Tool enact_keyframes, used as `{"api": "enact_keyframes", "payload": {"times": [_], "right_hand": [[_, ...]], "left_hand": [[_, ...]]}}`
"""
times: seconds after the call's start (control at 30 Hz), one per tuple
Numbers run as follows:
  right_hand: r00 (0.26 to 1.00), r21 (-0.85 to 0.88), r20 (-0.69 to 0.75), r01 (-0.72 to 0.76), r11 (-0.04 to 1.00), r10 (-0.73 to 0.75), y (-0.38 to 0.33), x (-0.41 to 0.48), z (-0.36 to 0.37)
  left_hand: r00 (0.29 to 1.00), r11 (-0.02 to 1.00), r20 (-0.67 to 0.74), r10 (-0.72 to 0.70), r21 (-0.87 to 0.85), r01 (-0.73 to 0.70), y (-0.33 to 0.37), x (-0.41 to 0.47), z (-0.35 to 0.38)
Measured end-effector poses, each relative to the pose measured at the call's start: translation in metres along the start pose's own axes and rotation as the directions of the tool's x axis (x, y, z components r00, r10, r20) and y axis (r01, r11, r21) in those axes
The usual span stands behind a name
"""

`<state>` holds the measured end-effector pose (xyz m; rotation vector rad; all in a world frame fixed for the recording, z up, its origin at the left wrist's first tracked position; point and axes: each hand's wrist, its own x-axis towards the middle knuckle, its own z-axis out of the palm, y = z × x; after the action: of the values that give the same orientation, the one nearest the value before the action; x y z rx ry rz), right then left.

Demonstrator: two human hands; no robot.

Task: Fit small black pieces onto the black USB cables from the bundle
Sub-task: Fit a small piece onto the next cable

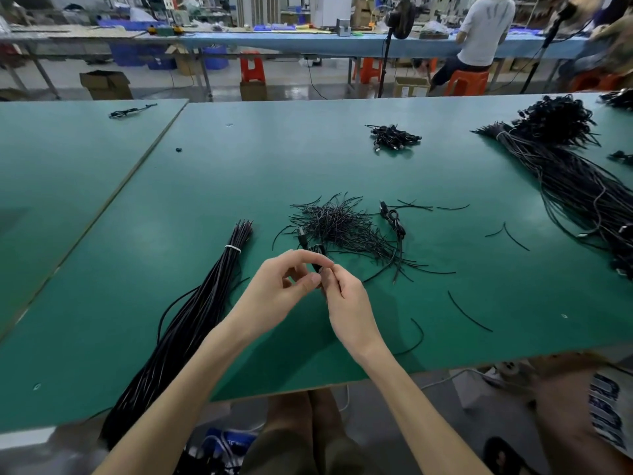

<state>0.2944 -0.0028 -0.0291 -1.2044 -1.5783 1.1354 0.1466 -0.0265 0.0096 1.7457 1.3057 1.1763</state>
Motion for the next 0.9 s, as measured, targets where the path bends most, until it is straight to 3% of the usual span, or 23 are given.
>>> {"api": "enact_keyframes", "payload": {"times": [0.17, 0.5, 0.9], "right_hand": [[1.0, -0.019, -0.001, 0.025, 1.0, -0.025, 0.0, 0.0, -0.001], [0.998, -0.042, 0.006, 0.069, 0.997, -0.068, 0.0, 0.001, -0.001], [0.999, 0.039, 0.024, 0.04, 0.998, -0.041, 0.004, 0.002, -0.002]], "left_hand": [[0.999, 0.998, -0.035, -0.037, 0.055, 0.039, -0.008, 0.005, 0.003], [0.971, 0.949, -0.115, -0.209, -0.262, 0.173, -0.028, 0.003, 0.004], [0.985, 0.962, -0.024, -0.172, -0.22, 0.163, -0.031, 0.005, -0.002]]}}
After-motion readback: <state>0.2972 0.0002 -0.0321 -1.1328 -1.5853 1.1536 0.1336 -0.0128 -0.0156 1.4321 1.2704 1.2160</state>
